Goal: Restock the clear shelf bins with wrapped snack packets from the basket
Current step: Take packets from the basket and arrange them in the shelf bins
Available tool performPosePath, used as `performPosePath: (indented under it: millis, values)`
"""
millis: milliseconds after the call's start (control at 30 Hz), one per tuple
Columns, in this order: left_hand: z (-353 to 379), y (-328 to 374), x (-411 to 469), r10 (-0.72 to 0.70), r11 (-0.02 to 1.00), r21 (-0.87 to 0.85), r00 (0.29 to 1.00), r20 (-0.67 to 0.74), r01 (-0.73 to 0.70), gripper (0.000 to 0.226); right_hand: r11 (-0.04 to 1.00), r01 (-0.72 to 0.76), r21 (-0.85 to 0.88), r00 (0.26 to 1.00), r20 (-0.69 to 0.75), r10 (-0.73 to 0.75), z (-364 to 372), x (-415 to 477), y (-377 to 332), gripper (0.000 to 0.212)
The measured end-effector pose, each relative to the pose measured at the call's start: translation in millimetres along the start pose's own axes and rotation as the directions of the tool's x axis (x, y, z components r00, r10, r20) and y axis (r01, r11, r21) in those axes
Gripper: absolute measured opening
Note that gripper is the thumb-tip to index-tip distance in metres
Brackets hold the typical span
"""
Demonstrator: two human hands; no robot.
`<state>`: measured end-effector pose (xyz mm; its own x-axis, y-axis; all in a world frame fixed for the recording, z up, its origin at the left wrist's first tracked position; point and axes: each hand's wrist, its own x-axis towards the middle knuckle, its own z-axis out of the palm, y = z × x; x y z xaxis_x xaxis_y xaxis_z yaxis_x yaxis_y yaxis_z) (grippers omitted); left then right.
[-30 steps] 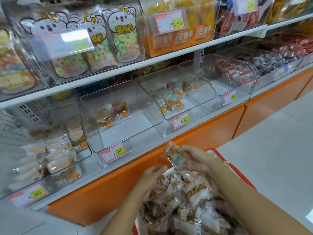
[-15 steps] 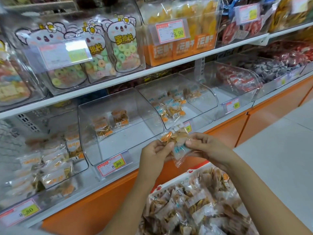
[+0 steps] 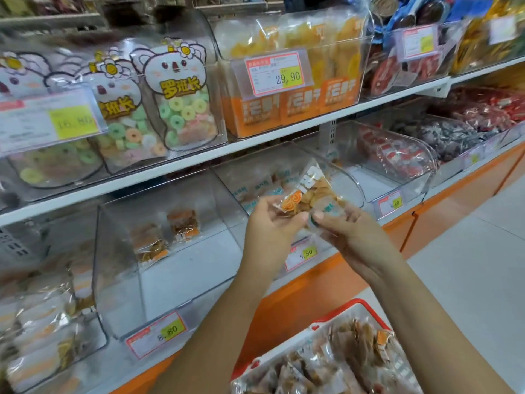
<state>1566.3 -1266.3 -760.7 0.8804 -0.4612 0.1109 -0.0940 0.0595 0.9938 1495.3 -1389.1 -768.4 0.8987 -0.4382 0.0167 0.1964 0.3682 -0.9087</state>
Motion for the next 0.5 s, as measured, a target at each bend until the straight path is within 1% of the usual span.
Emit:
performPosePath:
  millis: [33,67,100,133,167,200,233,267,300,333,367,400,433,467,500]
  values:
    - [-3,0,10,0.057,0.992,0.109,0.998,-0.012,-0.055,0.032,0.996,0.031,-0.086,0.999,-0.034,-0.034,-3,10,-7,0.031]
    - [-7,1,19,0.121,0.964,0.240,0.993,-0.005,-0.116,0.030,0.977,0.062,-0.204,0.994,-0.074,-0.079,-9,22,-15,0.031]
    - [-12,-1,28,0.196,0.896,0.399,0.980,0.038,-0.195,0.025,0.929,0.088,-0.359,0.984,-0.111,-0.136,-15,37,-23,0.029]
    - [-15,-2,39,0.246,0.774,0.573,0.962,0.122,-0.270,0.017,0.831,0.108,-0.546,0.971,-0.123,-0.207,-20,55,-32,0.027]
    - [-18,-5,49,0.259,0.616,0.714,0.942,0.215,-0.332,0.018,0.662,0.115,-0.741,0.956,-0.098,-0.277,-24,75,-39,0.024]
    - [-20,-11,59,0.232,0.457,0.803,0.923,0.306,-0.381,0.027,0.422,0.109,-0.900,0.943,-0.040,-0.330,-26,97,-45,0.021]
    - [-22,-16,67,0.173,0.347,0.844,0.913,0.370,-0.408,0.034,0.148,0.096,-0.984,0.937,0.038,-0.348,-26,119,-48,0.017]
    - [-23,-22,74,0.120,0.270,0.866,0.907,0.404,-0.421,0.037,-0.105,0.095,-0.990,0.940,0.124,-0.317,-24,139,-48,0.015]
    - [-23,-28,78,0.106,0.187,0.880,0.899,0.424,-0.437,0.036,-0.303,0.115,-0.946,0.952,0.192,-0.238,-20,155,-45,0.014]
    - [-23,-36,79,0.143,0.107,0.885,0.887,0.438,-0.454,0.031,-0.432,0.154,-0.889,0.963,0.232,-0.134,-16,169,-41,0.014]
    - [-22,-41,77,0.197,0.046,0.884,0.872,0.448,-0.464,0.023,-0.507,0.192,-0.840,0.969,0.244,-0.038,-13,179,-35,0.010]
    - [-20,-43,74,0.181,-0.031,0.887,0.870,0.459,-0.461,0.014,-0.553,0.224,-0.803,0.969,0.243,0.039,-11,187,-30,0.007]
    - [-18,-44,73,0.157,-0.104,0.899,0.885,0.438,-0.426,0.009,-0.577,0.246,-0.779,0.968,0.231,0.099,-9,193,-26,0.010]
    - [-17,-45,75,0.160,-0.137,0.906,0.894,0.418,-0.400,0.016,-0.581,0.257,-0.772,0.966,0.209,0.150,-7,198,-23,0.015]
    - [-16,-46,77,0.182,-0.147,0.909,0.892,0.413,-0.391,0.024,-0.579,0.261,-0.772,0.964,0.180,0.195,-5,203,-21,0.021]
